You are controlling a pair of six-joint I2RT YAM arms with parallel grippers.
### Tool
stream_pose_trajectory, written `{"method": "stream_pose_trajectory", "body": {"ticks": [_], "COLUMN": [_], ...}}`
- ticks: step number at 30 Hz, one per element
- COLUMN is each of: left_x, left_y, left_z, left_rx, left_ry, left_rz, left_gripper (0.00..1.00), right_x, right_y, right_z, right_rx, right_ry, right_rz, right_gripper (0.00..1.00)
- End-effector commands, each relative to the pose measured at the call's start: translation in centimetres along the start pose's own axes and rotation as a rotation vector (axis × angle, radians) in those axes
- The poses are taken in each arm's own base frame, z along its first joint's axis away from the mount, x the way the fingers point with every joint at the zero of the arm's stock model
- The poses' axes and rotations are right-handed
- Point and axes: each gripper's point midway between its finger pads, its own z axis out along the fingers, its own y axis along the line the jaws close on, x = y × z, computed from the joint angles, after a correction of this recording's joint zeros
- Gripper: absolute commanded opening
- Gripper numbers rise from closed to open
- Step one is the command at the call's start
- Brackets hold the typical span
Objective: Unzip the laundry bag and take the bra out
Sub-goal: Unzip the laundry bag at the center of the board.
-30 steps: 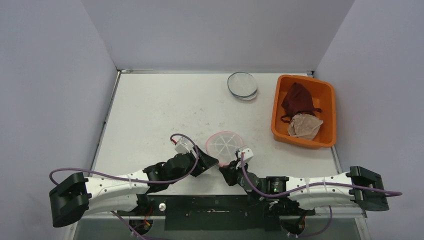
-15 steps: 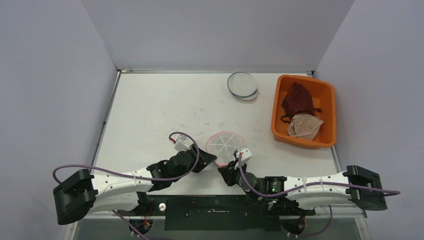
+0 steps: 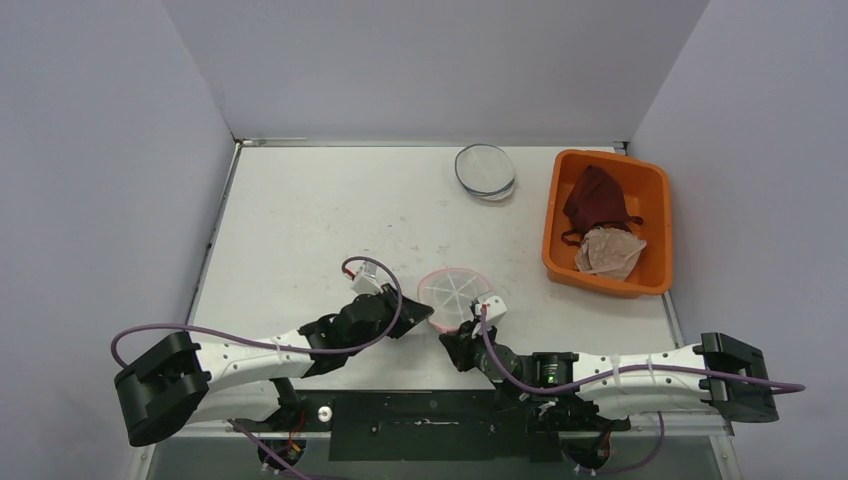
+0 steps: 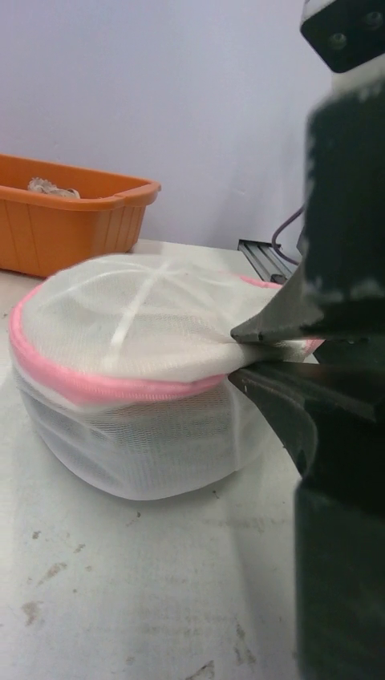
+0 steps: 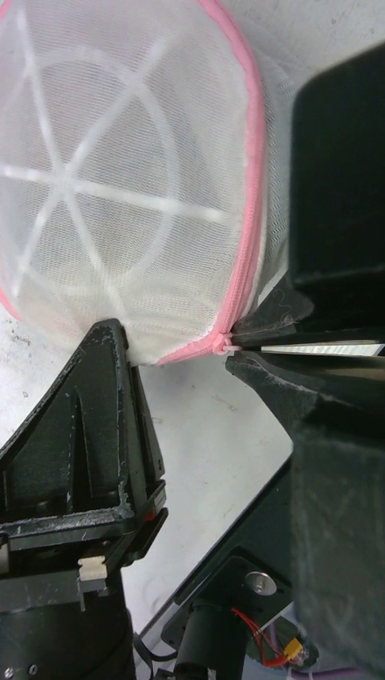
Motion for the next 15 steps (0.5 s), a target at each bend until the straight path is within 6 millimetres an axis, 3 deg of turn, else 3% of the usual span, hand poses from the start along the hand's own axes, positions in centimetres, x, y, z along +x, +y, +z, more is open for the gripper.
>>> {"method": "stream_pose_trajectory", "body": {"ticks": [1,9,15], "left_x": [-1.6,-3.0,-3.0], "left_y": [-3.4,-3.2,-3.8], "left_z": [0.0,-0.8,-0.8], "left_rx": [0.091,0.08,0.088], "left_ry": [-0.038,-0.045,0.004], "left_rz": [0.03,0.08,0.137], "left_gripper": [0.01,0.0,0.0], "right_x": [-2.4,-2.6,-3.3], "right_y": [0.5,-3.6,-5.1], "right_z": [-0.4,-2.0,-2.7], "right_rx": [0.02,0.171,0.225], "right_ry": [-0.049,-0.041,-0.06], "right_rz": [0.029,-0.013,-0.024], "right_gripper": [0.05,0.05,0.05]}}
